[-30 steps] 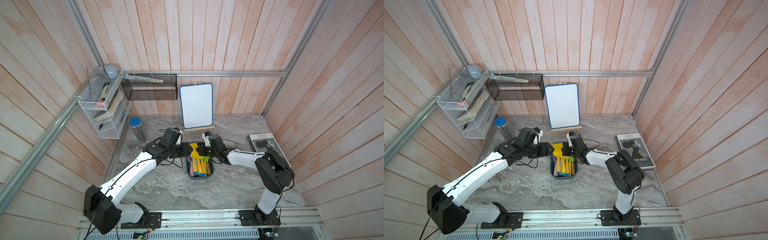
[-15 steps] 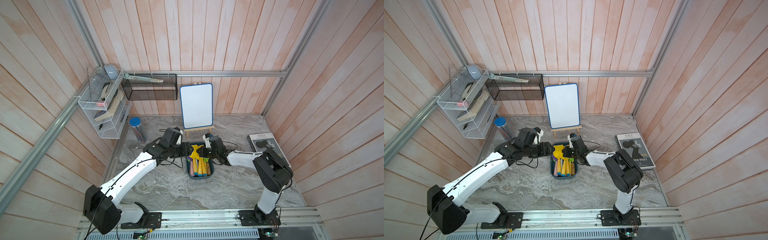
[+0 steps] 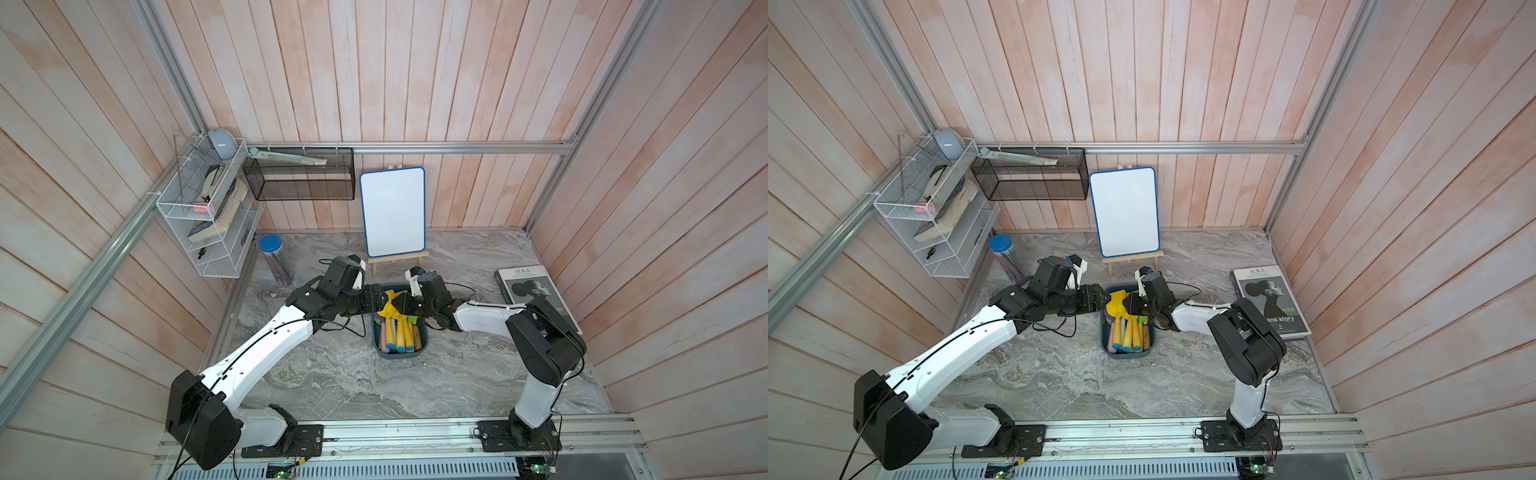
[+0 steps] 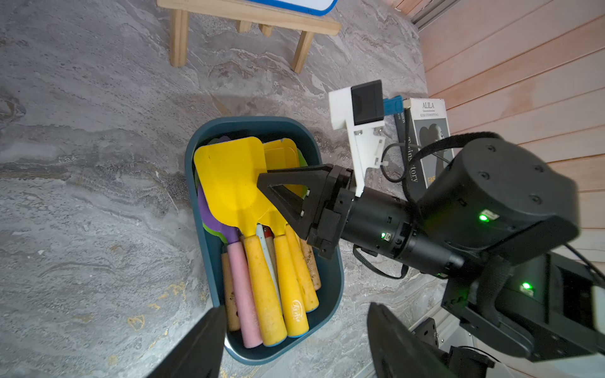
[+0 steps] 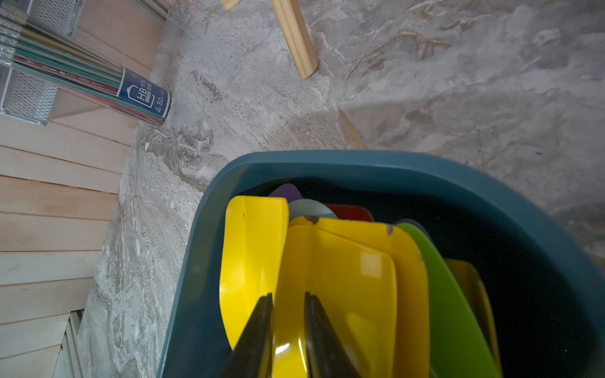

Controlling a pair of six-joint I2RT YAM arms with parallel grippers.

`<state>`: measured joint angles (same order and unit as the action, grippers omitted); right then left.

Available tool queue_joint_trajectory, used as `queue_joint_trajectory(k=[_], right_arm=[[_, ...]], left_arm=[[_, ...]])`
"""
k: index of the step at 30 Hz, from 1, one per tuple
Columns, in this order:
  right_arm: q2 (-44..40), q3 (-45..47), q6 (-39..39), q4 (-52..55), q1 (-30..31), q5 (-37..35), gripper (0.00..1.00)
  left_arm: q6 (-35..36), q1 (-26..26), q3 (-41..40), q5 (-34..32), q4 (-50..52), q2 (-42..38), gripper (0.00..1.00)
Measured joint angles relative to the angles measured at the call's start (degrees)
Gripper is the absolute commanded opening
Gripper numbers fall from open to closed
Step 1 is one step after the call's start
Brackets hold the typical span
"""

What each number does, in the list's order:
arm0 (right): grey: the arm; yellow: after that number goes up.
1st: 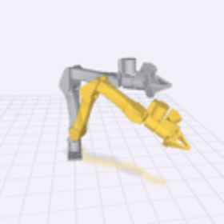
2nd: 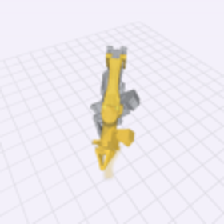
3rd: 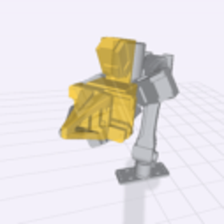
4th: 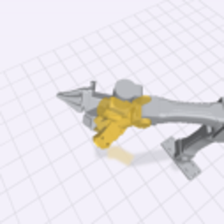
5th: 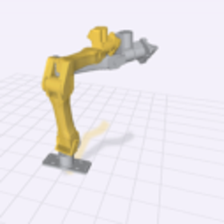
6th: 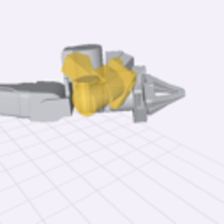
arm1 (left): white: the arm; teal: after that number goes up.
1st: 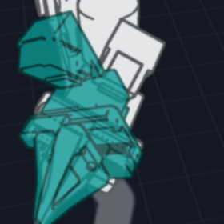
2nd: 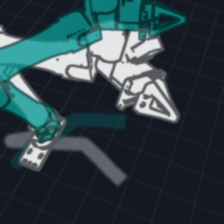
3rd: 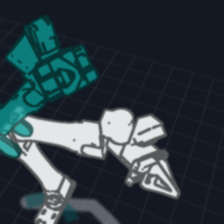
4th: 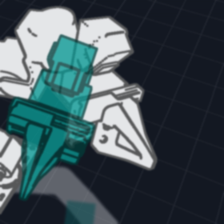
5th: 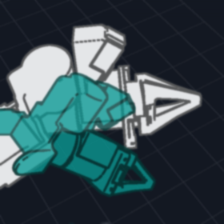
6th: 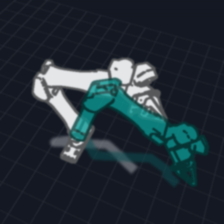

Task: Put the shovel into the storage box
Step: Place the shovel in the storage box.

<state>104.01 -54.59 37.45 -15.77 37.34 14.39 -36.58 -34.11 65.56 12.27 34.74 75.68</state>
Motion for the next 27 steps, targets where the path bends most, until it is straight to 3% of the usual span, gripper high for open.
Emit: queue_joint_trajectory(k=[14, 27], right_arm=[[-4.79, 0.00, -1.92, 6.86, -0.20, -3.82, 0.31], [-11.96, 1.90, -3.54, 9.84, -3.23, -5.64, 0.32]], left_arm=[[2.58, 0.59, -3.15, -0.15, -4.76, -2.62, 0.78], [5.62, 7.13, -11.58, -4.57, -16.00, -4.48, 0.82]])
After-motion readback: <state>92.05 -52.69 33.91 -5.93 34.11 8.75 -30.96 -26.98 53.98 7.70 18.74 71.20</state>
